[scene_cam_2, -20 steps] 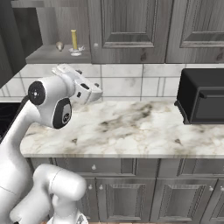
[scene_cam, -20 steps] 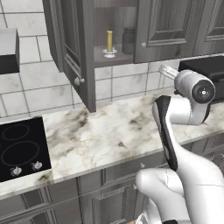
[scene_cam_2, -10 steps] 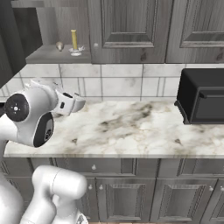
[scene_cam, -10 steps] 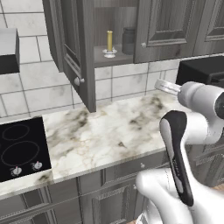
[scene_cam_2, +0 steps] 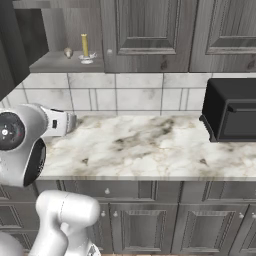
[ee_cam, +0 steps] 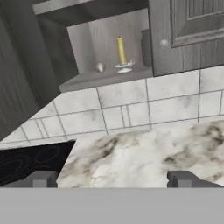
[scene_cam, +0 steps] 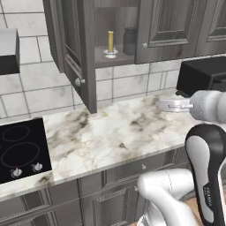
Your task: Pick the jar and candle from the dining table and place them in the open cabinet. Close the cabinet after placing the objects.
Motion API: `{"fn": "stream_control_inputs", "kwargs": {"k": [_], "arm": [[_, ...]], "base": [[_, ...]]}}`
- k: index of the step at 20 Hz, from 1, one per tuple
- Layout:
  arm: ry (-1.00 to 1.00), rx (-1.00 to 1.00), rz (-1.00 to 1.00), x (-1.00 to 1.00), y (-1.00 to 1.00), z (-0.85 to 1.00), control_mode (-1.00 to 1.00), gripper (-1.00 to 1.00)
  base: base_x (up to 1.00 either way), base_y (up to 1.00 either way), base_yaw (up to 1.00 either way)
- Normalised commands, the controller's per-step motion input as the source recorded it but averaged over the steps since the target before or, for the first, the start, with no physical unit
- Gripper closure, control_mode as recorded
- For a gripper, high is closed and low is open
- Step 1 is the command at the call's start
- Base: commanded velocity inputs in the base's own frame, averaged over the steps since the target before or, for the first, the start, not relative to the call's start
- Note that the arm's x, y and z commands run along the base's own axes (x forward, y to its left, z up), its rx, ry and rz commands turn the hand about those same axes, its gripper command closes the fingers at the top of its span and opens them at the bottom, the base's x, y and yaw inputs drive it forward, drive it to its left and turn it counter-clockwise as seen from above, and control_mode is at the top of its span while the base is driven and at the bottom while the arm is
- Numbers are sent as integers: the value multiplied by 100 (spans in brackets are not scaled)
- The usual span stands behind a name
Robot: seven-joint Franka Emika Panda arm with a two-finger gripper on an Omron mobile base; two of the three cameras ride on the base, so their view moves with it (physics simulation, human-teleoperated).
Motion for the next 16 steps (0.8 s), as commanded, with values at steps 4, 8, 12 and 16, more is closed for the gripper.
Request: {"fn": "stream_control_inputs", "kwargs": {"k": [4,8,12,16], "arm": [[9,-25,15,-45,41,0,-100,-100],[3,-32,4,-33,42,0,-100,-100],[0,-43,0,-29,40,0,-100,-100],[-3,-46,0,-35,37,1,-100,-100]], "base": [[0,0,0],[0,0,0],[0,0,0],[0,0,0]]}}
